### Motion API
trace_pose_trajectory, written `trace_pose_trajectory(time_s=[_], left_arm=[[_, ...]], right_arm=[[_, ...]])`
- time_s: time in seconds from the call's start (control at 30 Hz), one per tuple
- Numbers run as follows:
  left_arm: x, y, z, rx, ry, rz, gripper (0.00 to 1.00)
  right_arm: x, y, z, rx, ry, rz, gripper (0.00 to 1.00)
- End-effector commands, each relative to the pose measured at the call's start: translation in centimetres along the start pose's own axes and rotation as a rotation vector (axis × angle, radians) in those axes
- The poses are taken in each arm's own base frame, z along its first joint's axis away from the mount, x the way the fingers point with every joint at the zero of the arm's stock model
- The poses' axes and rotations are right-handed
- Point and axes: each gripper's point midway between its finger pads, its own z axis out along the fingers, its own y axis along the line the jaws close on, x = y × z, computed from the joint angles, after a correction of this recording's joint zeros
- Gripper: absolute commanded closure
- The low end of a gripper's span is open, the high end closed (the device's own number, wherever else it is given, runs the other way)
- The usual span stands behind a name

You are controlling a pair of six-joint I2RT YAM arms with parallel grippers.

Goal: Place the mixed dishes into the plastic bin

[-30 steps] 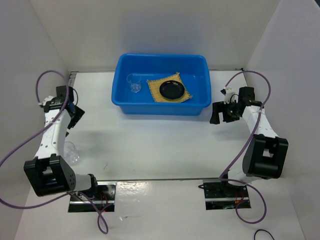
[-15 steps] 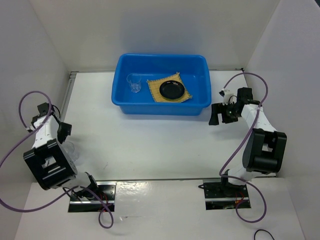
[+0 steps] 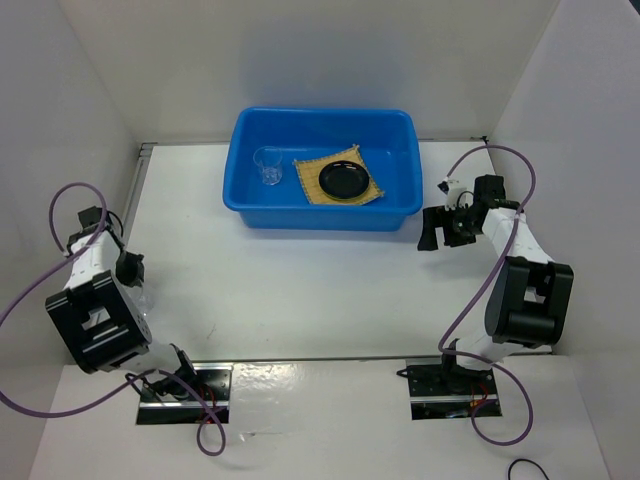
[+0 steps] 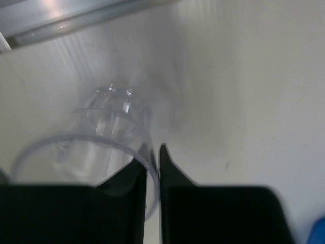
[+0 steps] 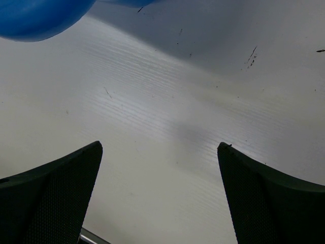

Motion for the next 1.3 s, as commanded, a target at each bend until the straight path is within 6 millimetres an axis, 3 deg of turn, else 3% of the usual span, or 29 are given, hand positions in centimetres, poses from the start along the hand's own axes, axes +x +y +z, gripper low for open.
trace_pose_trajectory(time_s=[0.0, 0.03, 0.13, 0.23, 0.27, 0.3, 0.33, 0.4, 0.43, 0.47, 0.5, 0.6, 0.63, 0.67, 0.7, 0.73, 0.77, 0.8, 0.83, 0.87, 0.9, 0.97, 1.0, 1.03, 1.07, 1.1, 1.17, 1.2, 1.27], left_arm=[[0.7, -1.8, 0.2, 0.102, 0.051, 0.049, 1.0], [0.5, -2.2, 0.1, 0.118, 0.056, 0.071, 1.0], [-1.3, -4.8, -3.1, 0.254, -0.006, 0.115, 1.0], [-2.3, -11.7, -12.0, 0.632, -0.118, 0.208, 1.0], [-2.3, -13.2, -15.5, 0.752, -0.156, 0.238, 1.0], [-1.8, -16.2, -20.4, 0.906, -0.2, 0.305, 1.0], [-1.5, -17.5, -22.5, 0.96, -0.218, 0.336, 1.0], [0.4, -20.4, -26.5, 1.079, -0.208, 0.438, 1.0], [3.1, -22.9, -29.6, 1.172, -0.171, 0.537, 1.0], [4.7, -23.7, -30.3, 1.188, -0.161, 0.612, 1.0], [8.0, -25.4, -30.0, 1.179, -0.127, 0.691, 1.0], [11.6, -27.7, -31.3, 1.174, -0.161, 0.86, 1.0], [13.5, -29.1, -29.1, 1.116, -0.132, 0.917, 1.0], [16.2, -29.1, -28.6, 1.059, -0.124, 0.993, 1.0], [16.5, -30.1, -30.1, 1.07, -0.183, 1.042, 1.0], [18.2, -30.7, -26.6, 0.915, -0.193, 1.084, 1.0], [18.8, -31.3, -25.9, 0.877, -0.194, 1.086, 1.0], [18.6, -32.5, -27.1, 0.891, -0.224, 1.076, 1.0], [19.8, -32.9, -23.7, 0.783, -0.207, 1.112, 1.0], [19.7, -33.4, -23.2, 0.756, -0.216, 1.113, 1.0], [20.9, -34.2, -21.0, 0.714, -0.199, 1.137, 1.0], [20.4, -35.4, -22.1, 0.719, -0.224, 1.124, 1.0], [21.5, -36.1, -19.5, 0.673, -0.196, 1.147, 1.0], [20.6, -36.5, -22.1, 0.717, -0.223, 1.125, 1.0], [21.6, -36.9, -19.6, 0.677, -0.194, 1.135, 1.0], [21.8, -36.5, -19.5, 0.668, -0.174, 1.133, 1.0], [22.8, -37.0, -16.2, 0.627, -0.137, 1.149, 1.0], [22.9, -37.2, -16.0, 0.631, -0.139, 1.147, 1.0], [23.5, -37.3, -13.7, 0.588, -0.132, 1.159, 1.0]], right_arm=[[-1.0, -0.2, -0.5, -0.002, -0.016, -0.013, 0.02], [-1.0, -0.2, -0.5, -0.002, -0.016, -0.013, 0.02], [-1.0, -0.2, -0.5, -0.002, -0.016, -0.013, 0.02], [-1.0, -0.2, -0.5, -0.002, -0.016, -0.013, 0.02], [-1.1, -0.3, -0.4, -0.002, -0.014, -0.012, 0.02], [-1.0, -0.4, -0.2, -0.005, -0.007, -0.008, 0.02], [-1.0, -0.4, -0.2, -0.005, -0.007, -0.007, 0.02], [-1.0, -0.4, -0.2, -0.005, -0.007, -0.007, 0.02], [-1.0, -0.4, -0.2, -0.005, -0.007, -0.007, 0.02], [-1.0, -0.4, -0.2, -0.005, -0.007, -0.007, 0.02], [-1.0, -0.4, -0.2, -0.005, -0.007, -0.007, 0.02], [-1.0, -0.4, -0.2, -0.005, -0.007, -0.007, 0.02], [-1.0, -0.4, -0.2, -0.005, -0.007, -0.007, 0.02], [-1.0, -0.4, -0.2, -0.005, -0.007, -0.007, 0.02], [-1.0, -0.4, -0.2, -0.005, -0.007, -0.007, 0.02], [-1.0, -0.4, -0.2, -0.005, -0.007, -0.007, 0.02], [-1.0, -0.4, -0.2, -0.005, -0.007, -0.007, 0.02], [-1.0, -0.4, -0.2, -0.005, -0.007, -0.007, 0.02], [-1.0, -0.4, -0.2, -0.005, -0.007, -0.007, 0.02], [-1.0, -0.4, -0.2, -0.005, -0.007, -0.007, 0.02], [-1.1, -0.3, -0.4, -0.002, -0.014, -0.012, 0.02], [-1.1, -0.3, -0.4, -0.002, -0.014, -0.012, 0.02], [-1.1, -0.3, -0.4, -0.002, -0.014, -0.012, 0.02], [-0.9, -0.2, -0.4, -0.005, -0.007, -0.008, 0.02], [-0.9, -0.2, -0.4, -0.005, -0.007, -0.007, 0.02], [-0.9, -0.2, -0.4, -0.005, -0.007, -0.007, 0.02], [-0.9, -0.2, -0.4, -0.005, -0.007, -0.007, 0.02], [-0.9, -0.2, -0.4, -0.005, -0.007, -0.007, 0.02], [-0.9, -0.2, -0.4, -0.005, -0.007, -0.007, 0.02]])
